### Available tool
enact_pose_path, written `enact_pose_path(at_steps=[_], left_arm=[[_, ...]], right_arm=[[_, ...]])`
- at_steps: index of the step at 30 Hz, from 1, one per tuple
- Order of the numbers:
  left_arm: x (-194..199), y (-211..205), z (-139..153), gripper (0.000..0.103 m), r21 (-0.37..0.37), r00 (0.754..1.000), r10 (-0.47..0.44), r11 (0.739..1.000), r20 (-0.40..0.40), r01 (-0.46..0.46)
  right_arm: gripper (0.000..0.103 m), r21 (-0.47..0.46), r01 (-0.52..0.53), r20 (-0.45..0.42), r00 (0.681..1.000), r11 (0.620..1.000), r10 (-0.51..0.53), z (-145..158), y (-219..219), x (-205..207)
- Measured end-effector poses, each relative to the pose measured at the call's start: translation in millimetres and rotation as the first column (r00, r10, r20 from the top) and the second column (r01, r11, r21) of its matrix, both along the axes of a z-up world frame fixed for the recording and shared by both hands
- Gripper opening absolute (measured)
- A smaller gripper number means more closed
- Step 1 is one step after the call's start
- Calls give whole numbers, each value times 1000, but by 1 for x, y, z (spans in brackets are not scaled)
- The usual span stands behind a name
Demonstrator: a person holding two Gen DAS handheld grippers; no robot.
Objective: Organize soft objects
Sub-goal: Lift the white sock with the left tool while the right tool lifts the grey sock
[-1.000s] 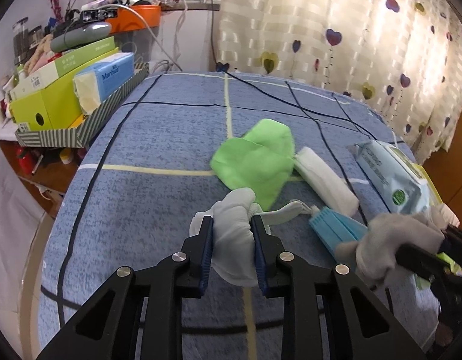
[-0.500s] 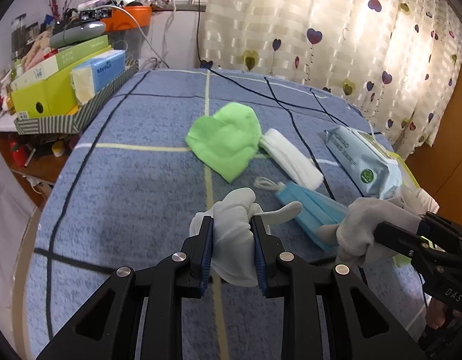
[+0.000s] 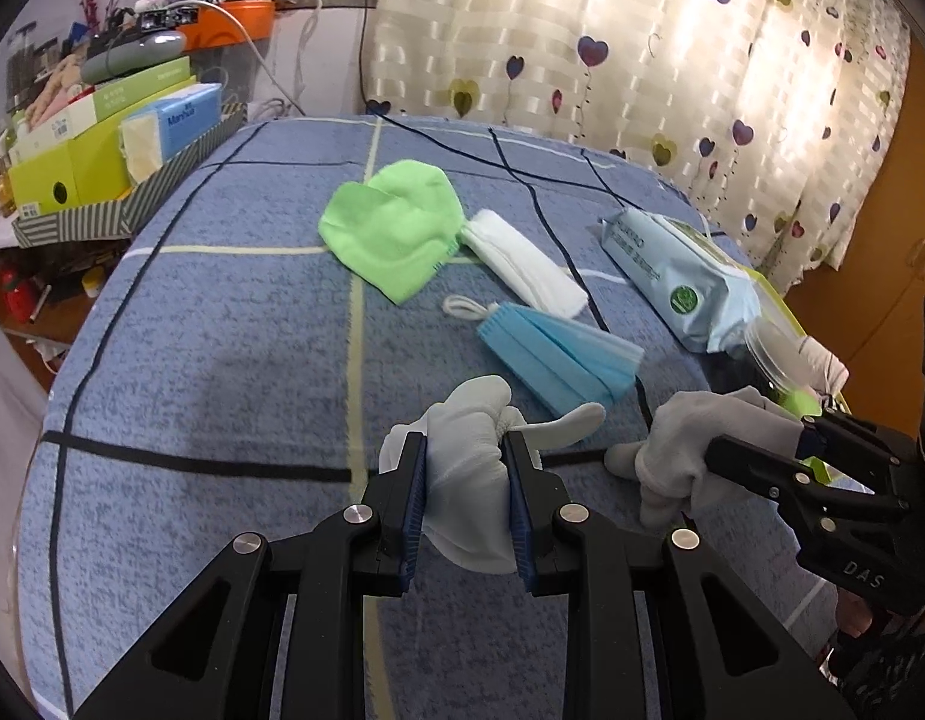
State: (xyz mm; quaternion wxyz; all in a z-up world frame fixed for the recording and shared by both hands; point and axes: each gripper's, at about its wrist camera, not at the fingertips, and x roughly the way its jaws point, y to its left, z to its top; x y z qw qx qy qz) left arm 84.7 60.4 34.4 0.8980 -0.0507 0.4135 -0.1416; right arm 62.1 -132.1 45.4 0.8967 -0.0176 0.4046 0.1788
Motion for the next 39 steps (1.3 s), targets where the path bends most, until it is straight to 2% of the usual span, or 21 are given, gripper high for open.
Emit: enact_pose_path(at_steps=[10, 15, 21, 26, 32, 34, 35, 39], left_arm=[[-4, -2, -5, 25, -8, 1000, -11, 1000, -19, 11], [-4, -1, -5, 38, -33, 999, -33, 999, -17, 32], [-3, 1, -7, 49, -43, 999, -32, 999, -31, 31], [0, -2, -8, 57, -35, 998, -48, 998, -35, 47], [6, -9, -12, 56, 19, 999, -33, 999, -40, 34], [7, -12, -13, 49, 44, 999, -24, 999, -45, 26], [8, -12, -13, 41, 49, 999, -21, 999, -45, 23], [6, -16, -12, 33, 75, 999, -19, 997, -38, 22]], right_arm=[[37, -3, 15, -2, 1000, 1000, -15, -6, -5, -1], [48, -3, 9, -2, 1000, 1000, -9, -8, -5, -3], [55, -2, -15, 2, 1000, 1000, 15, -8, -3, -4], [57, -39, -28, 10, 1000, 999, 28, -10, 2, -3], [56, -55, -17, 11, 1000, 998, 18, -11, 2, -3], [56, -57, -13, 13, 1000, 998, 14, -11, 2, -4], [56, -60, -13, 16, 1000, 998, 14, -11, 2, -4], [44, -56, 3, 26, 1000, 998, -2, -8, -1, -6]])
